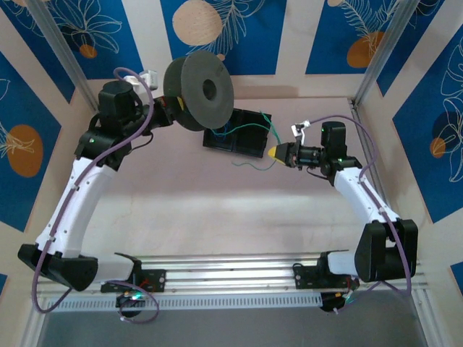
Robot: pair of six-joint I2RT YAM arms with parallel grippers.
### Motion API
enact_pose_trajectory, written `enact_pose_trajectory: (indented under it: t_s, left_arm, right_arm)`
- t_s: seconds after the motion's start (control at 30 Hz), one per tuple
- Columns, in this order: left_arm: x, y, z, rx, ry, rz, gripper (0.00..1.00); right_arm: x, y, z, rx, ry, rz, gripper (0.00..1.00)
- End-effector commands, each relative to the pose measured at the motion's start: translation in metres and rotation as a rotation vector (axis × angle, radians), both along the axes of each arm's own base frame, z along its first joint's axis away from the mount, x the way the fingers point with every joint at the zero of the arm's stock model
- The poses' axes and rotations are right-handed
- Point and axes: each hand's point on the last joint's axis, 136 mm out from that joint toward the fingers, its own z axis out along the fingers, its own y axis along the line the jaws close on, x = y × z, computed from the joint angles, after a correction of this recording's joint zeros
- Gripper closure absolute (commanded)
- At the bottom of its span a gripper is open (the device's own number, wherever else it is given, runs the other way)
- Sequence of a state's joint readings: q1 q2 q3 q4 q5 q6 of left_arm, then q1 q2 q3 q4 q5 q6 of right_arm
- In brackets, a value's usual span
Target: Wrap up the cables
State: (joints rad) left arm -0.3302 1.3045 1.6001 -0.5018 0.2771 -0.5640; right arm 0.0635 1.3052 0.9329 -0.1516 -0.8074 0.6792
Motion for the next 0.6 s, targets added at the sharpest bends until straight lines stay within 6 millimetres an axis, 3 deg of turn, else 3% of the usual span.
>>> enact_pose_trajectory:
  t_s: [0.0, 0.07, 0.17, 0.37, 0.57]
  left_arm:
    - [-0.020, -0.003, 0.059, -0.085, -0.155, -0.093, 1.00]
    - [-0.030, -0.009, 0.051, -0.053, -0.138, -0.154, 1.00]
    - [-0.047, -0.017, 0.031, -0.027, -0.119, -0.248, 1.00]
    - [-0.071, -0.022, -0.017, 0.064, -0.074, -0.338, 1.00]
    - [-0.083, -0.031, -0.071, 0.262, -0.022, -0.367, 1.00]
  right_arm:
    - [0.016, -0.029, -0.014, -0.042, 0.051, -0.124, 1.00]
    - [0.032, -0.045, -0.009, -0.046, 0.058, -0.187, 1.00]
    - [0.054, -0.054, 0.009, -0.007, 0.058, -0.204, 1.00]
    - [0.091, -0.048, 0.047, 0.078, 0.045, -0.161, 1.00]
    - [0.111, -0.043, 0.089, 0.139, 0.008, -0.119, 1.00]
